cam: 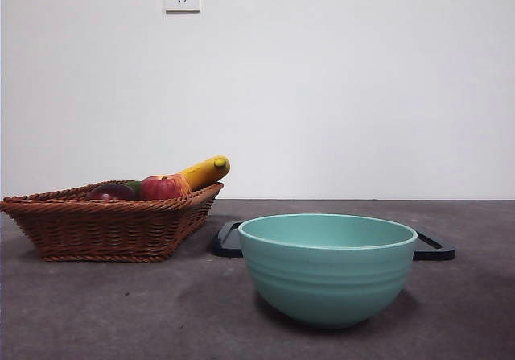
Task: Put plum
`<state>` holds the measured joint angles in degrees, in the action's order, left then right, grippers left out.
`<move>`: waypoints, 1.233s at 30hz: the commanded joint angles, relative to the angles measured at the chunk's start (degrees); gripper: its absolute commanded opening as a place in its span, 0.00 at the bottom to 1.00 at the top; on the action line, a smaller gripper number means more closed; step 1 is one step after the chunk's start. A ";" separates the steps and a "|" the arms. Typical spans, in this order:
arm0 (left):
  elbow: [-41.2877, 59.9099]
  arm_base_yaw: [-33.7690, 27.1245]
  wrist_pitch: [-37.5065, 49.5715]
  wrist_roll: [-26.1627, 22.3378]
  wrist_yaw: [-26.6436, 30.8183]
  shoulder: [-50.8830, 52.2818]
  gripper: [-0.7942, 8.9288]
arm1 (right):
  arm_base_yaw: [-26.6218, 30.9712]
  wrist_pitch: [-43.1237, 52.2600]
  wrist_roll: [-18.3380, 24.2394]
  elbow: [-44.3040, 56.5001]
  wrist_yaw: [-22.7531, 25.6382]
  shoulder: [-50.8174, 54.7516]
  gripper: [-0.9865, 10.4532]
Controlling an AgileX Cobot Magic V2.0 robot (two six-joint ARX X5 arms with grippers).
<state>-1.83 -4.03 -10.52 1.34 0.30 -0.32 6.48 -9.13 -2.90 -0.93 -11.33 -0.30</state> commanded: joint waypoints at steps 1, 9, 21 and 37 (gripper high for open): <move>1.14 -0.13 -0.20 6.88 0.17 0.13 0.09 | 0.02 -0.39 -5.73 0.26 -0.22 0.09 0.09; 1.14 -0.13 -0.44 13.64 0.13 0.13 0.09 | 0.02 -0.39 -8.85 0.26 -0.66 0.09 0.09; -4.35 -0.09 -3.78 17.62 -1.36 -0.15 0.09 | 0.02 -2.16 -11.78 -3.54 -0.61 0.02 0.09; -27.15 -0.07 -13.22 15.54 -12.13 -17.09 0.09 | 0.02 -14.58 -9.86 -28.04 -7.72 -17.62 0.09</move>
<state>-27.70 -4.03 -23.79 18.50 -10.90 -16.38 6.48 -23.62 -13.89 -27.49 -18.31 -16.47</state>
